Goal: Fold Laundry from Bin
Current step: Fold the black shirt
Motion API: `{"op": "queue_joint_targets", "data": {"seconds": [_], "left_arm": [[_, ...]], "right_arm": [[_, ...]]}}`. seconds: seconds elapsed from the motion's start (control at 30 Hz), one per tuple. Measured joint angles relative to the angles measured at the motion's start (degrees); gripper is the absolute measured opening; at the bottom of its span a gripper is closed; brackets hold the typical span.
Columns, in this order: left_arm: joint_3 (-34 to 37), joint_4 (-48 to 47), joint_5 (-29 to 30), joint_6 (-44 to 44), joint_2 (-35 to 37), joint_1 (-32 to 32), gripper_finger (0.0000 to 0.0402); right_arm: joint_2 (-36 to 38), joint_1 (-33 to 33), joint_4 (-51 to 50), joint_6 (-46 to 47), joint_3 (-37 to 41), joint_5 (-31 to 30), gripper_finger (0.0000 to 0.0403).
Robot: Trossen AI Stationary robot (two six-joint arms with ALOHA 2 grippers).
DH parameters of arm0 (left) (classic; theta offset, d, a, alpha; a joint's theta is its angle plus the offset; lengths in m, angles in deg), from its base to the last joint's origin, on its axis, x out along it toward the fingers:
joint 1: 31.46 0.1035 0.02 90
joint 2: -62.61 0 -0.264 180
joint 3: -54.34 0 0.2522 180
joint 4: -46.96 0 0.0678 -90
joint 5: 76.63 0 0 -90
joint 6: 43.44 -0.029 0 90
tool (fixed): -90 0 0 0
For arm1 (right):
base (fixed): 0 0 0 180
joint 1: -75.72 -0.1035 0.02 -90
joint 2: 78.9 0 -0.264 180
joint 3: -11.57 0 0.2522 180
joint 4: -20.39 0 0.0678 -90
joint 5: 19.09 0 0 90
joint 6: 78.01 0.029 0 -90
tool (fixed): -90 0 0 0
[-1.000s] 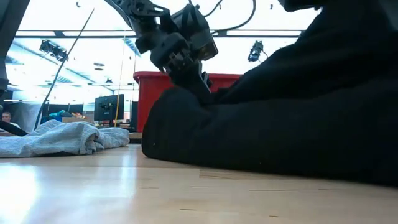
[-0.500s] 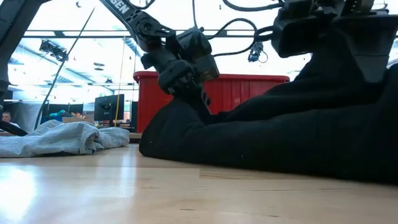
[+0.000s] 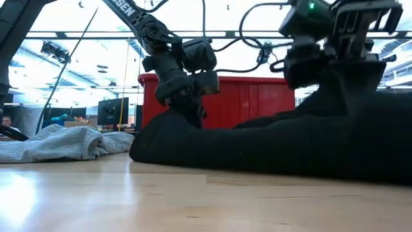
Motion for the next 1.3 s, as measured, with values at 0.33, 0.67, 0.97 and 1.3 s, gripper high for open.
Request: {"op": "queue_joint_targets", "data": {"seconds": [0.33,0.67,0.97,1.3], "left_arm": [[0.0,-1.2,2.6,-0.2,0.0,0.1,0.0033],[0.0,0.4,3.4,-2.2,3.8,0.3,0.0146],[-0.1,0.8,6.5,-3.0,13.1,-4.7,0.0216],[-0.1,4.1,22.9,-5.3,6.1,-24.6,0.0209]], "right_arm": [[0.0,1.3,-1.9,1.5,3.7,-10.1,0.007],[0.0,1.6,-1.6,0.1,3.6,-8.6,0.0142],[1.5,1.9,-16.9,-1.9,-3.4,-7.5,0.0183],[7.5,4.1,-35.6,3.0,-8.9,-16.4,0.0185]]}}
